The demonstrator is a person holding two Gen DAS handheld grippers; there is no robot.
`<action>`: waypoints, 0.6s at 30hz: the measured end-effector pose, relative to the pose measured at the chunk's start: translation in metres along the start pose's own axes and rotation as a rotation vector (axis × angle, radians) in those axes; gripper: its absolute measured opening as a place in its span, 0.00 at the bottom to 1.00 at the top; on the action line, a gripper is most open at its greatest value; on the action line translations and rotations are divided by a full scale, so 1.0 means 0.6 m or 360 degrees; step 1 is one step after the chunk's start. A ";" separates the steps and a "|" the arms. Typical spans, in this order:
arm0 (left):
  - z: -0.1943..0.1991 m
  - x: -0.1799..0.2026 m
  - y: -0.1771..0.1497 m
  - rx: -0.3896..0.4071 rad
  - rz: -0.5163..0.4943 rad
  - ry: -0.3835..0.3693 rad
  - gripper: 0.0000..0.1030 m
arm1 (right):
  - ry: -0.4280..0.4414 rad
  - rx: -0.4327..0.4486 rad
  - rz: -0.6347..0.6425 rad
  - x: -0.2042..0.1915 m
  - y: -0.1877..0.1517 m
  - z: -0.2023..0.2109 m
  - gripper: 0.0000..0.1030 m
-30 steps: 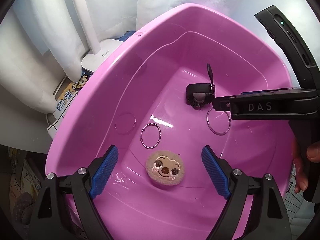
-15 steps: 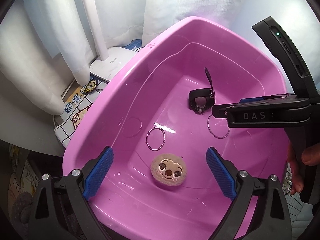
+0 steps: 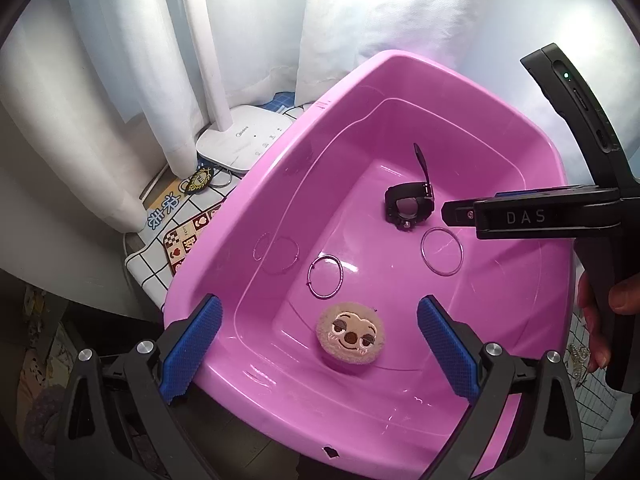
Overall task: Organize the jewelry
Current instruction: 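Withdraw both grippers from the pink tub back over the table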
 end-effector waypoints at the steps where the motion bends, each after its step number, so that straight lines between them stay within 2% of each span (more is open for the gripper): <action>1: 0.003 -0.001 -0.001 0.0005 -0.0004 0.0000 0.93 | 0.0001 0.0008 0.0001 -0.001 -0.002 0.003 0.72; 6: 0.025 -0.004 -0.005 0.0052 -0.0036 0.0003 0.93 | 0.0012 0.0077 -0.0009 -0.007 -0.012 0.032 0.72; 13: 0.064 -0.003 -0.003 0.0145 -0.0116 -0.0012 0.94 | 0.0069 0.0255 -0.0056 -0.015 -0.040 0.101 0.73; 18: 0.084 0.013 -0.002 0.0197 -0.0187 -0.0049 0.94 | 0.0114 0.0373 -0.0170 -0.001 -0.071 0.148 0.73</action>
Point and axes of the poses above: each gripper's, at about its wrist camera, not at the fingertips, and z roughly against the way its jaws point, x to its right, y to its top, the point moved 8 cm from there along -z, roughly the way its jaws point, and after that the axes turned 11 degrees about -y, right-handed, at the moved point
